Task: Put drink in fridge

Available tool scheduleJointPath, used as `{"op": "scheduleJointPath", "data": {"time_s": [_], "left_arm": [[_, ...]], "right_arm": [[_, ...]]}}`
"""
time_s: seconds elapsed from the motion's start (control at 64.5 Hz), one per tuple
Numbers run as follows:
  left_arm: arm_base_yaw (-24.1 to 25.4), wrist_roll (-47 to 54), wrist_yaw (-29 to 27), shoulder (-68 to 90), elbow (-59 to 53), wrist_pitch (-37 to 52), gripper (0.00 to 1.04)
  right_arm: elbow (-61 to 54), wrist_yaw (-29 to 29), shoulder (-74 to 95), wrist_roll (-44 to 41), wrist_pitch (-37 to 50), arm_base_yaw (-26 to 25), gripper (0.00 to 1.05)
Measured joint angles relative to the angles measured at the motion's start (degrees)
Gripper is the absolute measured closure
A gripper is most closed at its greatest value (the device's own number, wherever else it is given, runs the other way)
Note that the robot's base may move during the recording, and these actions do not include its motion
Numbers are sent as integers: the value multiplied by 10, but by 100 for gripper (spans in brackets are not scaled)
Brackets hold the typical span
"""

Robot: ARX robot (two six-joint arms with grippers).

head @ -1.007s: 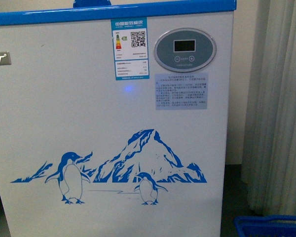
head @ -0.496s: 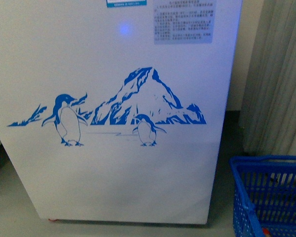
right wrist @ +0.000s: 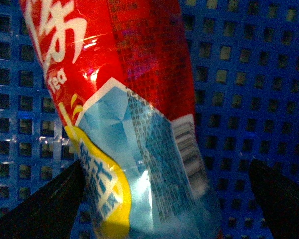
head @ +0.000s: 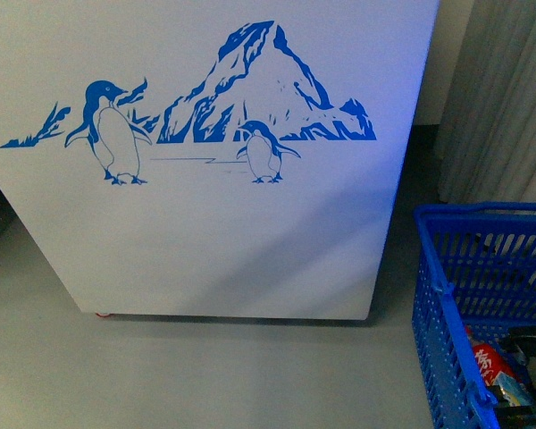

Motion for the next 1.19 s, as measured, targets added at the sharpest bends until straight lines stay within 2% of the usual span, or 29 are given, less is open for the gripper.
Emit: {"op": "scheduleJointPath", "data": {"time_s": [0.217,0.449,0.62,0.682,0.79,0.93,1.023,1.193], "left_arm": [[0,0,0,0,0,0,8],[0,0,0,0,0,0,8],[0,0,0,0,0,0,8],[0,0,0,0,0,0,8],[0,0,0,0,0,0,8],[0,0,0,0,0,0,8],[0,0,0,0,0,0,8],[0,0,0,0,0,0,8]], "right_arm": [[42,-4,37,11,-27,10,8],[16,-17,20,34,-18,11,37],[-92,-30,-57,56,37,2,56],[-127,-31,-92,64,55,-4,60],[-204,-40,-198,82,84,-18,63],[-282,-65,-358,103,81,-28,64],[-341,-93,-520,118,44,-27,64],[-385,-123,-866,163,-99,-10,64]]}}
